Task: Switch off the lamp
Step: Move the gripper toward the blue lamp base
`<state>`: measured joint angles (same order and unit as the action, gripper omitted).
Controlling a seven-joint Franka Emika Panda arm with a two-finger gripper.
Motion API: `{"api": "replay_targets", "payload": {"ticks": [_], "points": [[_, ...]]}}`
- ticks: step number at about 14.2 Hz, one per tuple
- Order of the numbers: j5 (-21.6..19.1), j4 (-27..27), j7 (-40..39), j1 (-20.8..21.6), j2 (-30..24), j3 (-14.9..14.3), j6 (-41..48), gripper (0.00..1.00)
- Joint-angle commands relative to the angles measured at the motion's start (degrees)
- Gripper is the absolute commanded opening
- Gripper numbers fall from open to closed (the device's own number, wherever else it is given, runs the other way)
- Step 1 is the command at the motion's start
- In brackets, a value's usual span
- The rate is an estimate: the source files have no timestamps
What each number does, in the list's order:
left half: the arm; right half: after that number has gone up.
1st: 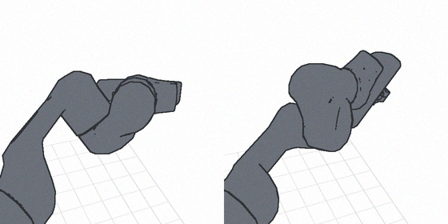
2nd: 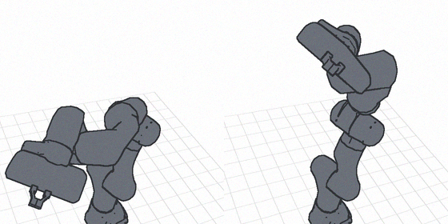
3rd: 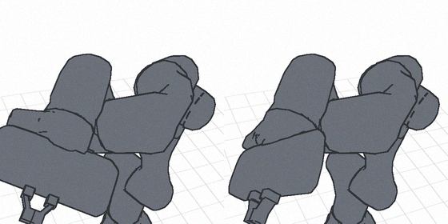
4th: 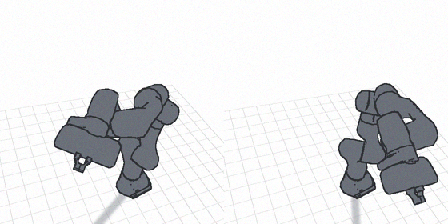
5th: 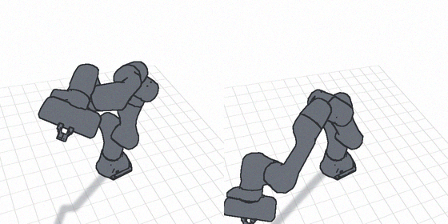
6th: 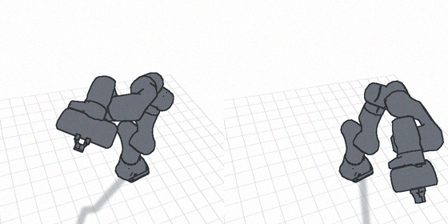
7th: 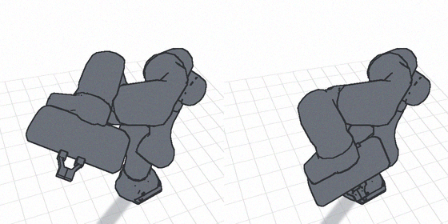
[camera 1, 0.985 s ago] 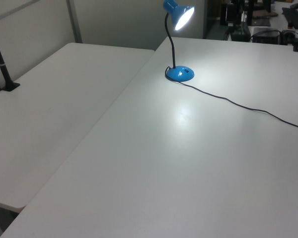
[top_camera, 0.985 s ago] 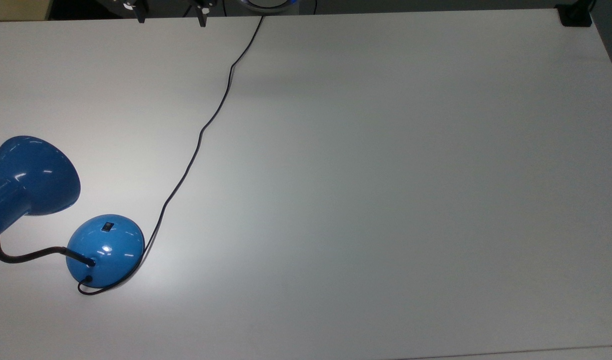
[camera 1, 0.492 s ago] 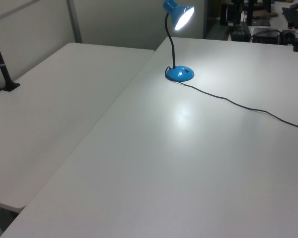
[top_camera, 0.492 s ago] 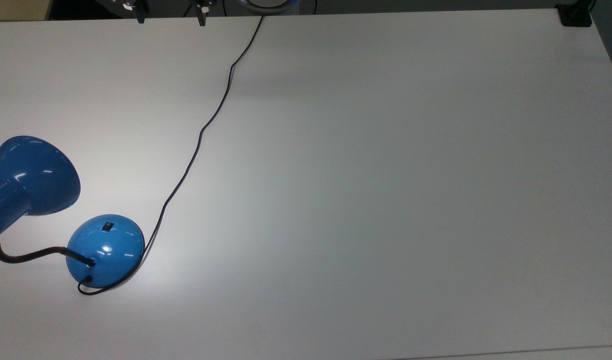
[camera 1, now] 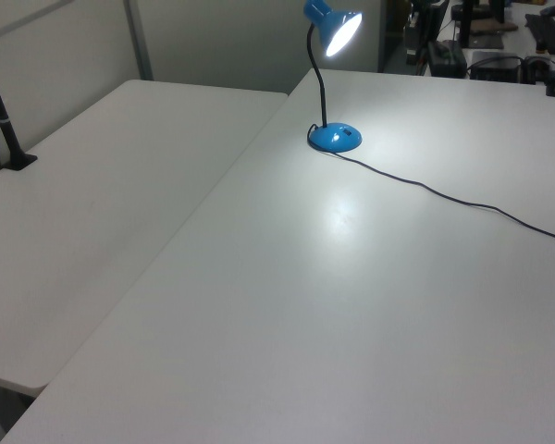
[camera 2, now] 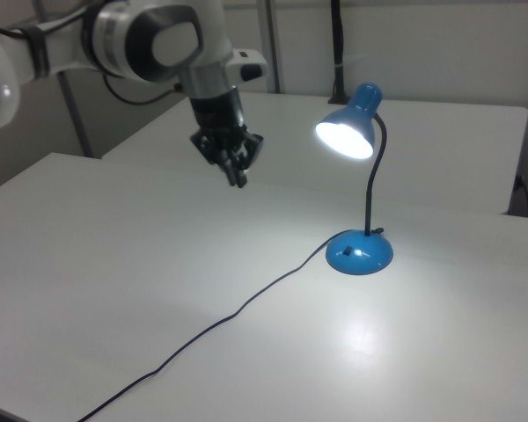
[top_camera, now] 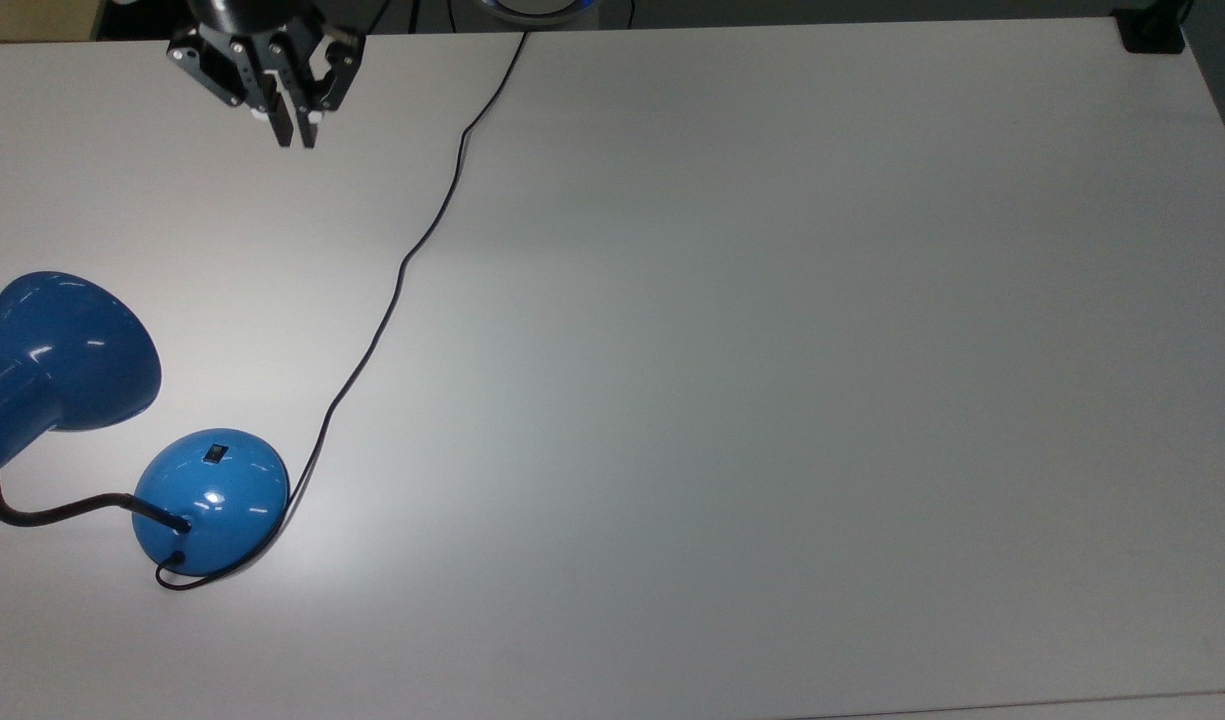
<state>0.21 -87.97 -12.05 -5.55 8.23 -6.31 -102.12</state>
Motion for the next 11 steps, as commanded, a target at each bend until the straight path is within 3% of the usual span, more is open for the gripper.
{"api": "replay_targets", "payload": {"ticks": [1, 6, 11], "points": [[-1.26, 0.09, -2.62, -1.04, 5.47, -0.37, -9.99, 0.0], [-1.26, -3.08, -8.42, -3.76, 10.04, -0.28, -22.4, 0.0], [-1.26, -2.38, -9.13, -6.66, 19.17, -0.37, -34.7, 0.0]]}}
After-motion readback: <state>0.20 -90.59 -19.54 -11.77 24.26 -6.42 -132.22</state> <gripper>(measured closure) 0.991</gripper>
